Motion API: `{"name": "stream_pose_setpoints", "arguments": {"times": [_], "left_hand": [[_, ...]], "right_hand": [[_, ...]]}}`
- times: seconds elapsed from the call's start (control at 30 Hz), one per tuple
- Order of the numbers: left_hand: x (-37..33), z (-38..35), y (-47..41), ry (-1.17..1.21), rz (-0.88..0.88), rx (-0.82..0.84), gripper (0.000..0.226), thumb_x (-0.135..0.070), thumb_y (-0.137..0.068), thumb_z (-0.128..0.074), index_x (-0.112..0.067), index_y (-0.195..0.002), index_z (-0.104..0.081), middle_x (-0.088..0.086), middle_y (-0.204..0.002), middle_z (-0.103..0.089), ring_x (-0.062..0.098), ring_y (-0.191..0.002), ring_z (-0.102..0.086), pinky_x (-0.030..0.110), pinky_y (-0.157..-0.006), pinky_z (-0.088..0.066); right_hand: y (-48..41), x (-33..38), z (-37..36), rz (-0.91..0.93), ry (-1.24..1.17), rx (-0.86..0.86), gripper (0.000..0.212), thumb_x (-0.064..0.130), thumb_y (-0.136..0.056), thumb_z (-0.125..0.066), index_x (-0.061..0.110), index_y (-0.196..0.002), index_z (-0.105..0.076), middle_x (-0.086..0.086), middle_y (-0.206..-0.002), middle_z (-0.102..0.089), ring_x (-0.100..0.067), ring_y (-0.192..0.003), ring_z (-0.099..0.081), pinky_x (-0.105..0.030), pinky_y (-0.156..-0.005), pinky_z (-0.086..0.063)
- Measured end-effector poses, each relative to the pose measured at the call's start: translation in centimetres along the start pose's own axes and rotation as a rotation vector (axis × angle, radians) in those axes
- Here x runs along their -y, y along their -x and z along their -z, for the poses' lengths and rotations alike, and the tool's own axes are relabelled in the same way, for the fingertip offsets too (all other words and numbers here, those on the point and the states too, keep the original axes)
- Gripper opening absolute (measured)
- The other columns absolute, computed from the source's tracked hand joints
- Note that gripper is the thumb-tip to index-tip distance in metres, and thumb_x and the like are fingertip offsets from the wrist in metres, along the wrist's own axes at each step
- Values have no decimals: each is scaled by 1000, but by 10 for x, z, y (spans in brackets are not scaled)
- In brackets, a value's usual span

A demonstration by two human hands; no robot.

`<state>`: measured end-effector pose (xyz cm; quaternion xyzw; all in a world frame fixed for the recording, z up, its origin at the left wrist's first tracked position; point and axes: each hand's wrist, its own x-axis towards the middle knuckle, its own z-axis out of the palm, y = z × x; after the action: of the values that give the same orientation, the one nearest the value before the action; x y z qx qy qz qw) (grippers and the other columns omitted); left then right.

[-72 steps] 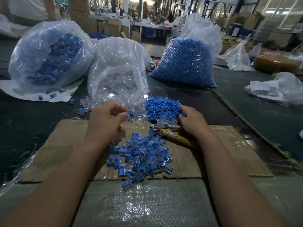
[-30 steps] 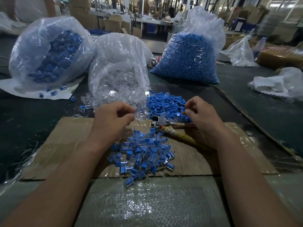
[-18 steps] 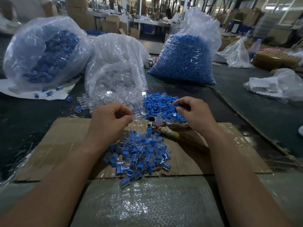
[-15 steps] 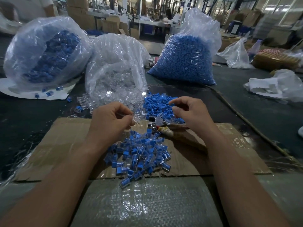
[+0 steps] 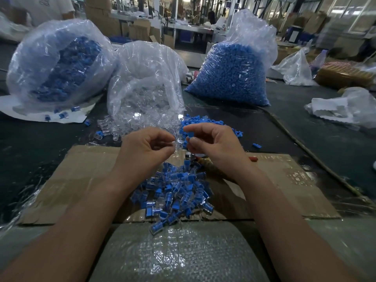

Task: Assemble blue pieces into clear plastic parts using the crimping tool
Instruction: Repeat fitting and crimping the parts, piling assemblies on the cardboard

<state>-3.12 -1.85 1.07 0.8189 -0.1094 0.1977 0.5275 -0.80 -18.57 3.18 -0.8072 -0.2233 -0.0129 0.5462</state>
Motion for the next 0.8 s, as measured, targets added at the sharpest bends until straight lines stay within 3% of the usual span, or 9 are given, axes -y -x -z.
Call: {"name": "stream_pose_setpoints", "arguments": {"times": [0.1, 0.23, 0.63, 0.8], "left_hand": [[0, 1, 1, 3, 3, 12, 29, -1, -72, -73, -27, -82, -64, -5, -82, -68, 3, -75, -66, 11, -72, -52], [1, 2, 2, 35, 9, 23, 36, 2, -71, -74, -31, -82, -62, -6, -80, -68, 1, -74, -66, 9, -69, -51], [-1, 2, 3, 120, -10, 35, 30, -1, -69, -74, -25, -83, -63, 0, -81, -70, 9, -75, -69, 20, -71, -55], [0, 3, 4, 154, -26, 35, 32, -1, -69, -73, -27, -83, -61, -2, -81, -69, 8, -75, -68, 17, -70, -54]], "right_hand": [[0, 1, -3, 11, 14, 9, 25, 0, -84, -61, 24, -91, -62, 0, -83, -64, -17, -81, -66, -26, -78, -55], [-1, 2, -6, 43, 37, 5, 24, 3, -80, -67, 25, -84, -60, 5, -81, -64, -5, -76, -63, -17, -71, -52], [1, 0, -13, 10, -161, 35, 26, -2, -76, -69, 22, -83, -67, 11, -81, -66, -4, -74, -66, -18, -70, -53], [0, 0, -15, -6, -166, 44, 24, -2, -75, -70, 19, -86, -68, 0, -85, -68, -8, -74, -65, -23, -73, -55]]}}
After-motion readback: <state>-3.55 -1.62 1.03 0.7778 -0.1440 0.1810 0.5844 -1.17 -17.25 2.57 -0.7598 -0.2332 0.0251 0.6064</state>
